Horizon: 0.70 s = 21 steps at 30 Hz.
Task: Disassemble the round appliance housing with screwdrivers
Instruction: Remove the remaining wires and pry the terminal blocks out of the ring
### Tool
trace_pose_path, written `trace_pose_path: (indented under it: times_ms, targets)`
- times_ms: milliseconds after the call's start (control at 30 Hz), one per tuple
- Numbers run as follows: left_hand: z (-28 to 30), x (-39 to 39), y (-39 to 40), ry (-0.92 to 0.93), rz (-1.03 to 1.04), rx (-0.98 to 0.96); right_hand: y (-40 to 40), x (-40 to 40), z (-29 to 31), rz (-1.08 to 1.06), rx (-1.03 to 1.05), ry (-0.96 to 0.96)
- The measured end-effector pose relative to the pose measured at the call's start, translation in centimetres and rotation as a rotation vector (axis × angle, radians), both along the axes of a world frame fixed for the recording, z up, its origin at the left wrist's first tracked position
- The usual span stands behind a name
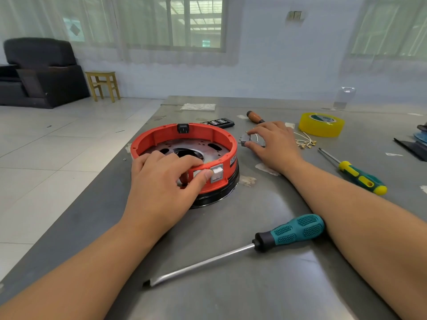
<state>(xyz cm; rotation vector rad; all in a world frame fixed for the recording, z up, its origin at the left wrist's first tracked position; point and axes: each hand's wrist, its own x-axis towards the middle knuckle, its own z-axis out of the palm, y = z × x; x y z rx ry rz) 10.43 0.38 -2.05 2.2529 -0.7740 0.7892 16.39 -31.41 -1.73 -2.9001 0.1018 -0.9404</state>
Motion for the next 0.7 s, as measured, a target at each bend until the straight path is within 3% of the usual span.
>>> trace_pose_path:
  times_ms: [433,700]
  targets:
    - [0.0,0.0,0.0,-0.008,-0.009,0.005,-0.5,0.8,-0.4,-0.049,0.063,0.116]
    - [0.1,0.0,0.2,0.004,0.003,0.044,-0.5,-2.9,0.1,0.065,0.338,0.022]
